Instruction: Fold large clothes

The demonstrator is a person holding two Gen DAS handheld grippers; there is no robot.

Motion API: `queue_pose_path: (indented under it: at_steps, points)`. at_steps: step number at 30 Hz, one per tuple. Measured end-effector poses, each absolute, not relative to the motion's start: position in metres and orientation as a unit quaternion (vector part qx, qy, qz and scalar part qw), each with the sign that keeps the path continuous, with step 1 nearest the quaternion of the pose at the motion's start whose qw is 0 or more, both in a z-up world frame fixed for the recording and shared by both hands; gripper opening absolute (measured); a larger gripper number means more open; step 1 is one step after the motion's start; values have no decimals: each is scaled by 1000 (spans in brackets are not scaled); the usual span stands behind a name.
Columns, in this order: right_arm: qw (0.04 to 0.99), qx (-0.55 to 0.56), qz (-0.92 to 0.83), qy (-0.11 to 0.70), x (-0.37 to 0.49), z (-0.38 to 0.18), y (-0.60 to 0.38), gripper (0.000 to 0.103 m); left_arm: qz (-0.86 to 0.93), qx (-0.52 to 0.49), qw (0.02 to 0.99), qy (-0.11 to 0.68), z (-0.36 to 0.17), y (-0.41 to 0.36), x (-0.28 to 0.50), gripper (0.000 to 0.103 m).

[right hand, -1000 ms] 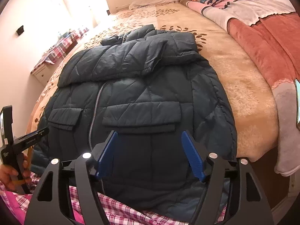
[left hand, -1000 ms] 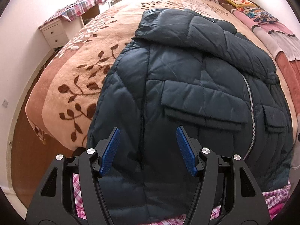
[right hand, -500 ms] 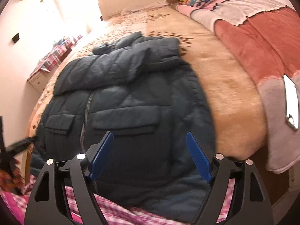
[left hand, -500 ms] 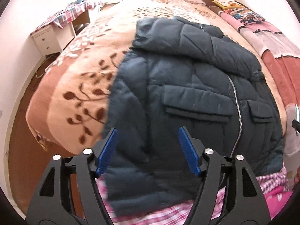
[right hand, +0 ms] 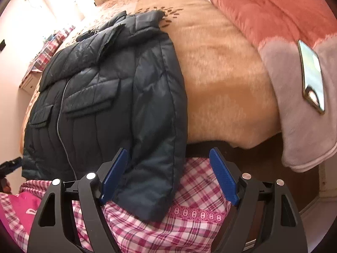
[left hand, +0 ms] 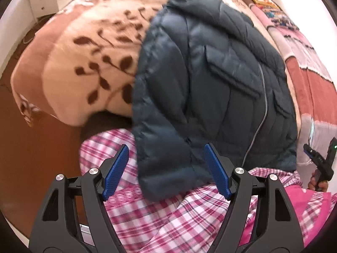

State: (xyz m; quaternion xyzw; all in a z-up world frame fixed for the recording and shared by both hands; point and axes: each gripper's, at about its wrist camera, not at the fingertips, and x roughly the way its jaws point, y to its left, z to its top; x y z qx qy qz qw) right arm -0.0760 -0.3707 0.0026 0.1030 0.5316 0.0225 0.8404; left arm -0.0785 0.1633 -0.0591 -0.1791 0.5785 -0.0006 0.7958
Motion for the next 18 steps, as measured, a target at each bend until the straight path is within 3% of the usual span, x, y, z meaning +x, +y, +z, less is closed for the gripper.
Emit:
queue_pose_path:
  at_steps: [12,15,17,18]
  points:
    - [801,97,73,586,-70,-39,-360,78,-26,-175,787,591,-87,147,-68,73]
    - [786,97,72,606,-59,-55,-360,78,-30,-186,781,596,-93,150,-68,62]
    - [780,99,84,612,-55,-61,-358,66,-26,-192,778,598,-95,152,-68,52]
    - [775,99,94,617,-55,-63,-356,52,-25,-197,776,599,-96,155,-71,43]
